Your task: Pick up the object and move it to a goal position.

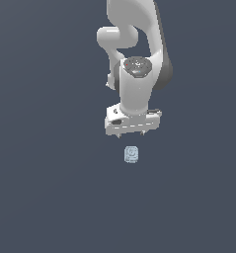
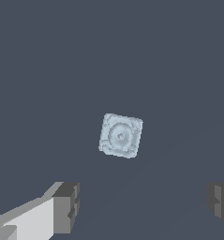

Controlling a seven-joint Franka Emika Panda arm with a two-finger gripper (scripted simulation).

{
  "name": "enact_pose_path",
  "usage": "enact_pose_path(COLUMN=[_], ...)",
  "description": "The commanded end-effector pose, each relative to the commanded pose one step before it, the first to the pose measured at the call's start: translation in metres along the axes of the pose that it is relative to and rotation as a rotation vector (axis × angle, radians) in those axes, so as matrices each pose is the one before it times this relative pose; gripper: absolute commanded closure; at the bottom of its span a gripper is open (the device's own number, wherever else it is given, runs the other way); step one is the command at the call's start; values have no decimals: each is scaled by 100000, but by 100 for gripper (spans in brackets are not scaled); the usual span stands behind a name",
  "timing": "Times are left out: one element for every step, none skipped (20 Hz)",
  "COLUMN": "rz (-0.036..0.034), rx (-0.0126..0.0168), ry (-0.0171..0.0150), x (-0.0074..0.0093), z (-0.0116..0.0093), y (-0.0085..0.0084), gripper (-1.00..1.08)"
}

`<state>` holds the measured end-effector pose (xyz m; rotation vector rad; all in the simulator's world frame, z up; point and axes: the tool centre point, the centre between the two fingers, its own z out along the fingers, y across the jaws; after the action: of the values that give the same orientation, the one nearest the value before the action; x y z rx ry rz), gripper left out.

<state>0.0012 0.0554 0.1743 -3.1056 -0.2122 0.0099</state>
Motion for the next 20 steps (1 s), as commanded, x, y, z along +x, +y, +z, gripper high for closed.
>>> enact_pose_path(rz=[-257, 266, 327, 396, 480, 576, 679, 801, 930, 1044, 1148, 1250, 1358, 1395, 1281, 1164, 1049, 935, 822, 710], rx=[81, -56, -51, -50, -54, -62, -75, -97, -122, -144, -162, -182, -208, -223, -214, -201, -187, -171, -154, -135], ry=[-33, 16, 13, 11, 11, 12, 14, 20, 26, 32, 36, 42, 49, 56, 56, 55, 53, 50, 47, 42], x=[5, 10, 32, 53, 73, 91, 106, 116, 126, 136, 147, 155, 161, 156, 136, 117, 100, 84, 70, 58], z=[-49, 62, 112, 160, 210, 261, 311, 358, 407, 457, 511, 566, 619, 641, 594, 545, 495, 444, 393, 341], y=[-47, 55, 25, -1, -21, -35, -44, -40, -34, -38, -49, -62, -69, -73, -71, -68, -63, -57, -52, -45], gripper=[-92, -92, -92, -92, -92, -92, -92, -92, -92, -92, -92, -92, -92, -92, -92, -92, -92, -92, -92, -92])
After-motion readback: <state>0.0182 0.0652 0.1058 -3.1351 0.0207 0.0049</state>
